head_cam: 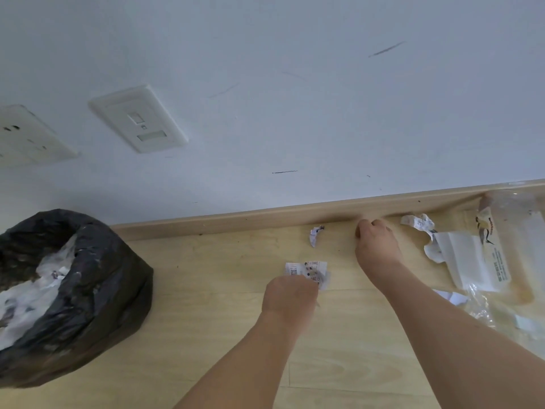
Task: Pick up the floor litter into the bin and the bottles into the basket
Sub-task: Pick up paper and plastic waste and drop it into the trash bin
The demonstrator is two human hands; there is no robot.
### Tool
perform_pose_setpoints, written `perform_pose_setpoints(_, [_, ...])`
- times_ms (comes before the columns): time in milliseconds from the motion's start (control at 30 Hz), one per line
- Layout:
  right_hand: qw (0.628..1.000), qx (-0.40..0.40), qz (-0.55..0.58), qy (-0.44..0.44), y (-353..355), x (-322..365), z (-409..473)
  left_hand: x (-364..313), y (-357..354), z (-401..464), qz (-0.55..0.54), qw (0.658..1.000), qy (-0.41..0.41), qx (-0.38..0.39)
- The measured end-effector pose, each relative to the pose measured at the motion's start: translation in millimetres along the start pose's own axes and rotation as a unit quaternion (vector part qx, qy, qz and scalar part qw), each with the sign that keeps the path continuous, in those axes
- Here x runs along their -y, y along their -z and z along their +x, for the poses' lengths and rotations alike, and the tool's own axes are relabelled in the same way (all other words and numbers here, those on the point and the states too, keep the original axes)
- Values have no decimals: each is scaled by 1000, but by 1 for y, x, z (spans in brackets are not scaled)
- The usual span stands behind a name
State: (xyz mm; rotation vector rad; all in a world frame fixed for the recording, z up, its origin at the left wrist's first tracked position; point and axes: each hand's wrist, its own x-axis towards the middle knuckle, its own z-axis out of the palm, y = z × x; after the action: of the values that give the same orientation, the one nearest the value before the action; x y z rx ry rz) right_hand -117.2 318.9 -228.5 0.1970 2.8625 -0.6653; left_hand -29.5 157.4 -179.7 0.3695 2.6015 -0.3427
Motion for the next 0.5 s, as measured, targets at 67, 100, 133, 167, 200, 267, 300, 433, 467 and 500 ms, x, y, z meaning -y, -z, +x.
perform_pose_setpoints(67, [999,8,29,-15,-2,4,-6,13,4,-7,-4,1000,16,-9])
perform_pose_setpoints(100, [999,14,36,-18,-3,5,-10,19,5,-11,-6,1000,24,-19])
perform_pose_setpoints(133, [999,19,40,-18,-4,7,-14,26,7,-15,-5,999,27,-28])
perform_pose_setpoints(167, [999,21,45,-16,-4,9,-17,33,11,-21,-6,999,30,-32])
perform_pose_setpoints(200, [998,21,53,-12,-3,14,-22,42,15,-28,-13,999,36,-39])
perform_pose_setpoints(267, [997,25,73,-7,2,25,-28,59,22,-40,-26,997,52,-55])
perform_pose_setpoints(300, [996,25,83,-3,7,33,-32,69,26,-48,-29,996,61,-64])
perform_pose_setpoints(433, [991,2,129,43,32,78,-58,104,42,-79,-68,987,81,-121])
perform_pose_setpoints(467, [988,-5,143,60,38,95,-68,114,46,-89,-85,983,84,-137])
perform_pose_setpoints(500, [984,-12,161,69,44,113,-77,123,51,-100,-97,980,84,-153])
